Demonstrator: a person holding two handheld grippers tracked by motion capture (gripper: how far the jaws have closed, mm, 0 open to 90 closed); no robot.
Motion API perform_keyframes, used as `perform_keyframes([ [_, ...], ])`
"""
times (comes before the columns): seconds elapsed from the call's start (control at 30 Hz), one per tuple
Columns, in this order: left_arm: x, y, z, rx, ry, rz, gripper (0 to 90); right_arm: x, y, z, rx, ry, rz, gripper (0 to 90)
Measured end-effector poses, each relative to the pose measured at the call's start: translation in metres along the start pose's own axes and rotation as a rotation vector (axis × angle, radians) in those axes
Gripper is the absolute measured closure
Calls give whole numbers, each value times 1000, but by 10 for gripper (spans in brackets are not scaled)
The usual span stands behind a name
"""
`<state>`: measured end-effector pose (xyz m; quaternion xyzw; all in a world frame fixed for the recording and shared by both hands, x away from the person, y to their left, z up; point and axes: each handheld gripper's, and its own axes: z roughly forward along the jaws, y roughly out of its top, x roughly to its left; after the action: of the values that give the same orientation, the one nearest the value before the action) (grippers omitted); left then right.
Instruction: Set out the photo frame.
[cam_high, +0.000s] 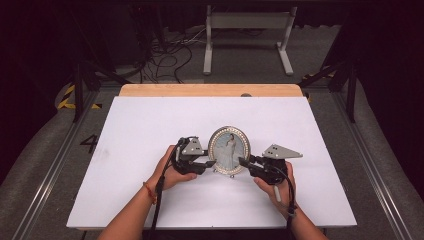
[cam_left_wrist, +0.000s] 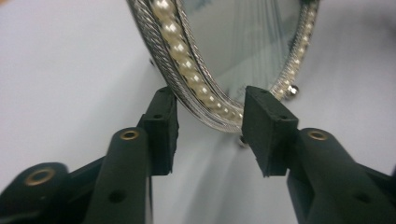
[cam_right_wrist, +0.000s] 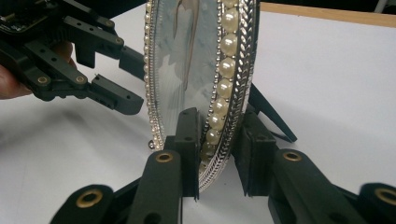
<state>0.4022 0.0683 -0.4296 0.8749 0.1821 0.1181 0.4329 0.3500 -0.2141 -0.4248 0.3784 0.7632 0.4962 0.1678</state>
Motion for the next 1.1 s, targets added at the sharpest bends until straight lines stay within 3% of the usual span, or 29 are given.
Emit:
perform_keyframes([
  [0.07,2,3,-3,-29,19,-12,512,2,0,0,-1,-13,-4,701],
  [0.17,4,6,-5,-33,22,-17,476,3,2,-7,-24,-29,-23,642],
  [0.3,4,10,-2,-35,9,-19,422,3,4,-18,-39,-26,-42,706],
  [0.47,3,12,2,-45,-1,-28,409,4,2,-19,-13,-45,-75,751],
  [0.57,-1,13,5,-39,5,-7,485,4,-2,-19,-14,-37,-70,779],
  [0.63,-2,13,6,-39,27,-10,528,5,-3,-19,-16,-44,-85,780],
  [0.67,-1,12,5,-46,24,-27,545,5,-4,-19,-17,-44,-81,779],
  [0.87,-2,8,-1,-47,27,-30,630,5,-4,-15,-22,-56,-72,765],
  [1.1,-8,2,-9,-61,20,-37,642,1,-3,-10,-23,-54,-41,759],
])
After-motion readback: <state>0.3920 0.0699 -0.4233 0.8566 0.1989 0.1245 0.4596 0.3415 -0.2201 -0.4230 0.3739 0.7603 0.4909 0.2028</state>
